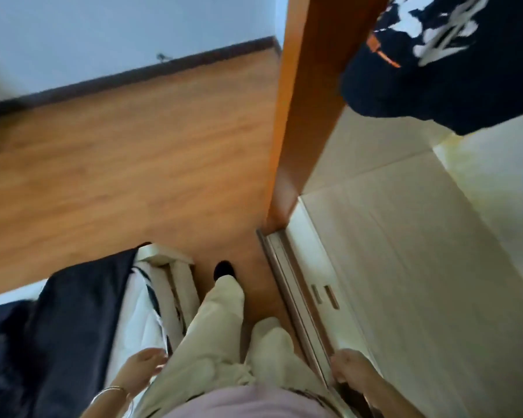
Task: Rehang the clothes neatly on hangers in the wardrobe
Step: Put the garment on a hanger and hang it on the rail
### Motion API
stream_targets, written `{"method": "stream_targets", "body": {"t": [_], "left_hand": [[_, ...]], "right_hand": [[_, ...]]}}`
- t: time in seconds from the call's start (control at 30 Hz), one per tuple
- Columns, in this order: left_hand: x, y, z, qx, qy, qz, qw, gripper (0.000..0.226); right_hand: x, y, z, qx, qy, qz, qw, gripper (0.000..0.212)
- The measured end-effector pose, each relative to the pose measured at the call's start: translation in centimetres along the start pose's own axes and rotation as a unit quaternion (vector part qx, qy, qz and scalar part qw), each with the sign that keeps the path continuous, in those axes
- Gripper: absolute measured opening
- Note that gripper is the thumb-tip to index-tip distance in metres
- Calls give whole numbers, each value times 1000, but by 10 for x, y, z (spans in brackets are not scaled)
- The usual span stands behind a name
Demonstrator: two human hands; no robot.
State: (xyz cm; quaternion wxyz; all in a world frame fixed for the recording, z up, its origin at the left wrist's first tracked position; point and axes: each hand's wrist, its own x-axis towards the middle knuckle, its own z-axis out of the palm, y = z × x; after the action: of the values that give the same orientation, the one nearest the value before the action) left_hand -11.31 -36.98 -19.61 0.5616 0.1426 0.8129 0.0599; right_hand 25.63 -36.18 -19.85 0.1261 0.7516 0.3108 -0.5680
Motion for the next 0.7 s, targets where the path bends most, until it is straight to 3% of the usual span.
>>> {"method": "stream_targets", "body": {"t": [0.2, 0.4, 0.47, 0.6, 0.7], "left_hand": [[27, -13, -27, -66, 37, -51, 996, 23], [65, 48, -81, -129, 19, -40, 991, 20], [82, 64, -108, -210, 21, -47, 976, 16], [113, 105, -159, -264, 12, -47, 963, 35], [134, 135, -185, -308, 38, -38, 950, 37]], "right_hand": [[35, -106, -5, -55, 0, -62, 997, 22], [54, -216, -1, -87, 12, -79, 993, 21], [54, -256, 3, -102, 12, -80, 991, 16], [58, -342, 3, -146, 27, -134, 980, 18], [60, -400, -4, -125, 32, -156, 979, 13]]}}
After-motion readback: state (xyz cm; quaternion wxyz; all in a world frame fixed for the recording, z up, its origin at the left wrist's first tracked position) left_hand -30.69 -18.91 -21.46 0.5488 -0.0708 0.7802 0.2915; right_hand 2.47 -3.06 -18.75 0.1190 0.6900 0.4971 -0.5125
